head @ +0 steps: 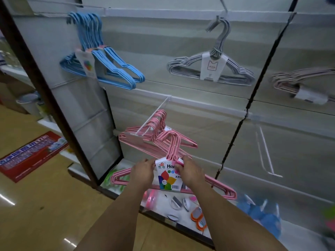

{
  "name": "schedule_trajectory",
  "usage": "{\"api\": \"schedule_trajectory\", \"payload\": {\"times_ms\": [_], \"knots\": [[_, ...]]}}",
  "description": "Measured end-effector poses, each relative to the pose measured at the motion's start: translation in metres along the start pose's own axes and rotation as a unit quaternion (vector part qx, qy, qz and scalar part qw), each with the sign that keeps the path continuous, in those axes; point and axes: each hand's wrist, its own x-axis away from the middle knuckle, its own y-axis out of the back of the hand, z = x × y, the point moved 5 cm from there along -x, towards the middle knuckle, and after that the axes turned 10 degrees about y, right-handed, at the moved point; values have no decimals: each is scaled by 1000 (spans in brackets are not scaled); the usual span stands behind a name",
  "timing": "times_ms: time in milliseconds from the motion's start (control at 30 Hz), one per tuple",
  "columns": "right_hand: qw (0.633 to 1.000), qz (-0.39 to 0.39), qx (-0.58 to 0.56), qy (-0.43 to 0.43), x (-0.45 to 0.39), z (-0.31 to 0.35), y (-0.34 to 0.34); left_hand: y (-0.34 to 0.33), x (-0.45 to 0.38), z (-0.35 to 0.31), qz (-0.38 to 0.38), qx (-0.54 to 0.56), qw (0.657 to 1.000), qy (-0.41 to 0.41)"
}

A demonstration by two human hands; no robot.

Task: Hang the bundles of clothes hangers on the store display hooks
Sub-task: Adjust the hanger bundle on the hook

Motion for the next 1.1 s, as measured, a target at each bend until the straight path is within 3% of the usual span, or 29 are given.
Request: {"api": "schedule_trajectory", "payload": {"times_ms": [667,933,1100], "knots": [[995,-10,-42,-93,-102,41,-76,-17,-119,89,-8,52,997,-64],[984,-94,-113,-97,-112,50,-99,-22,-151,106,-17,39,992,-116],[982,-148,-106,-50,-114,55,-109,-20,-150,109,-66,-55,976,-200]]}}
